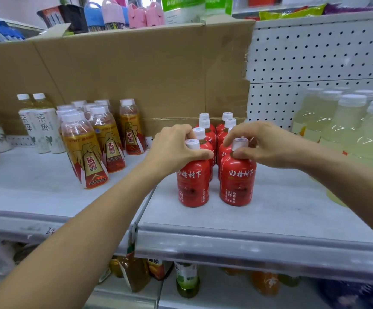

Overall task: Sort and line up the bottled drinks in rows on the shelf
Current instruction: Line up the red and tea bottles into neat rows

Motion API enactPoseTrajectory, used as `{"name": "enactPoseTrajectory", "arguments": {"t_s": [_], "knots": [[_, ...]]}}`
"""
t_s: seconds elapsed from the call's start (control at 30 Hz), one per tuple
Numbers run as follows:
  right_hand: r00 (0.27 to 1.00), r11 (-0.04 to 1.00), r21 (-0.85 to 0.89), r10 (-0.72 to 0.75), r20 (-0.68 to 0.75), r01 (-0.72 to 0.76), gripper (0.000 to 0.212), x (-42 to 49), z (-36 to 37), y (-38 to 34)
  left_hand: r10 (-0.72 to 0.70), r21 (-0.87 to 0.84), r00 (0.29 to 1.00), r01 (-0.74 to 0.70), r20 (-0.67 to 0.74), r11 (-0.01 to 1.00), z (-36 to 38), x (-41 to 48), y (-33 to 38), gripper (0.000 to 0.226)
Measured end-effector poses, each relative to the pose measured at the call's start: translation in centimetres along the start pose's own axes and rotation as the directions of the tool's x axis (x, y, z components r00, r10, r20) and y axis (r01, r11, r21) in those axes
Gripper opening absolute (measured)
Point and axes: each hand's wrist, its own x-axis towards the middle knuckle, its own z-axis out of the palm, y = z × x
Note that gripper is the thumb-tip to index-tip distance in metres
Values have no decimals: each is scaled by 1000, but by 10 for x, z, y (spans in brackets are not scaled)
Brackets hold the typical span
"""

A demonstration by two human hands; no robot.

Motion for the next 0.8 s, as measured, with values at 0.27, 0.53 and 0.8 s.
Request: {"name": "enactPoseTrajectory", "arguments": {"t_s": [0.27, 0.53, 0.8], "knots": [[999, 999, -11, -39, -4, 39, 23, 2, 4, 0, 8, 160, 994, 10, -111, 987, 8, 5, 7, 57], [996, 1000, 20, -21, -82, 22, 27, -1, 11, 2, 17, 145, 986, 7, -167, 989, 19, 0, -3, 52], [941, 851, 509, 264, -211, -125, 54, -33, 58, 14, -120, -450, 992, 123, 36, 885, 52, -48, -36, 80]]}}
